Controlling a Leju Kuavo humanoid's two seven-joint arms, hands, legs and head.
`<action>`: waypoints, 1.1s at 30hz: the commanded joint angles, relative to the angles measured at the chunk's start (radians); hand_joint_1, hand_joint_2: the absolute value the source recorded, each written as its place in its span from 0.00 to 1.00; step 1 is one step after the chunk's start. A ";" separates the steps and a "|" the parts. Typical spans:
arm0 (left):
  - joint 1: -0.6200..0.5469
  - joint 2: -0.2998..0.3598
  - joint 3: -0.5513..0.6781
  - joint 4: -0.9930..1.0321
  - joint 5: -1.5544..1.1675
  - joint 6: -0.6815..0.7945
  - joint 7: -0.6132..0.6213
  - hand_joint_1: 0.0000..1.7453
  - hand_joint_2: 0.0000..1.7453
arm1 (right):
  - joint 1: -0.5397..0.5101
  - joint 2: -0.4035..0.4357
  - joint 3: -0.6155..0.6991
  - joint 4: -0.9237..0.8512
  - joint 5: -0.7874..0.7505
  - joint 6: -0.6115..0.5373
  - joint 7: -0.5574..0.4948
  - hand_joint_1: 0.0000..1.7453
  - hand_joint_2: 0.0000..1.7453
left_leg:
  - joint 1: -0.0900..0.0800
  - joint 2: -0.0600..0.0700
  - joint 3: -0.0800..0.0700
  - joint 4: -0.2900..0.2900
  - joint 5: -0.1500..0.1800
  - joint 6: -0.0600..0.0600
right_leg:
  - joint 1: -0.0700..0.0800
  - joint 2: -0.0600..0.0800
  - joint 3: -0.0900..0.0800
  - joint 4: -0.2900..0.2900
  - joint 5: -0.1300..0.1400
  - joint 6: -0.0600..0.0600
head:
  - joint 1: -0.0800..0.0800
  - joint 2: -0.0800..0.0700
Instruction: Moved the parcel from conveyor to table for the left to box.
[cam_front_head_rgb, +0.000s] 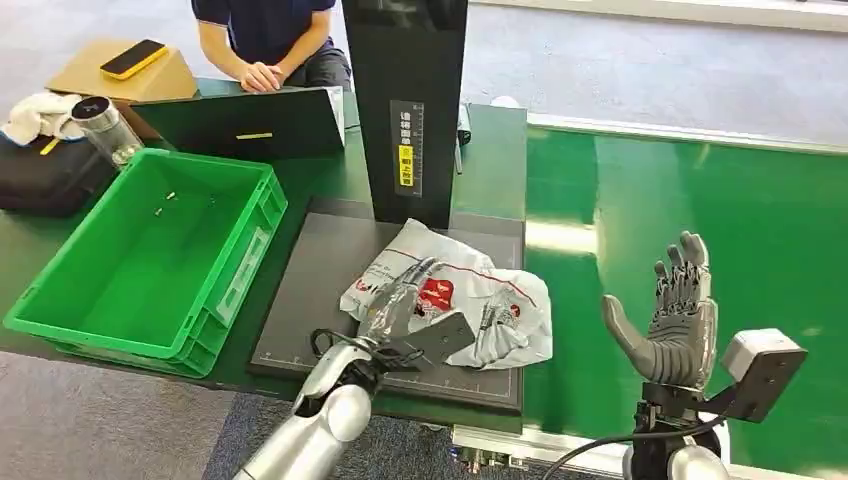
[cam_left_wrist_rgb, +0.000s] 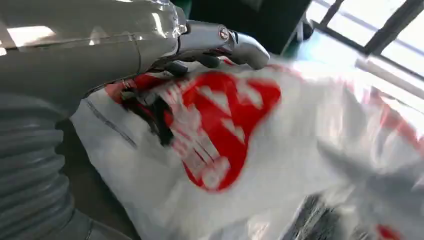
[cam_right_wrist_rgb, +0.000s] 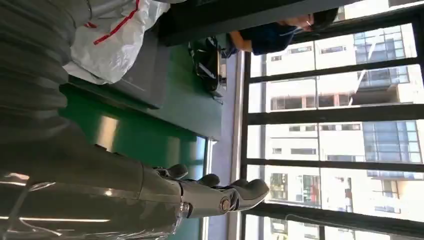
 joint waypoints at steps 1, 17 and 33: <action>-0.107 -0.044 -0.086 0.321 -0.057 -0.017 0.116 0.03 1.00 | 0.021 0.057 -0.068 -0.008 0.012 0.000 0.007 0.00 1.00 | 0.000 -0.003 0.002 -0.001 0.000 -0.001 | 0.000 -0.004 0.003 -0.001 -0.001 0.000 | 0.000 0.000; -0.075 -0.012 0.044 0.185 0.013 0.088 0.022 1.00 1.00 | 0.002 0.053 -0.064 0.024 0.010 0.000 0.015 0.00 1.00 | 0.000 0.001 0.006 -0.004 0.000 -0.002 | 0.000 0.000 0.006 -0.003 0.001 0.001 | 0.000 0.000; 0.024 0.045 0.172 -0.208 0.129 0.292 -0.100 1.00 1.00 | -0.013 0.053 -0.077 0.011 -0.005 0.001 0.031 0.00 1.00 | 0.000 0.000 0.001 -0.001 0.000 -0.002 | 0.001 -0.001 0.001 -0.001 0.000 0.000 | 0.000 0.000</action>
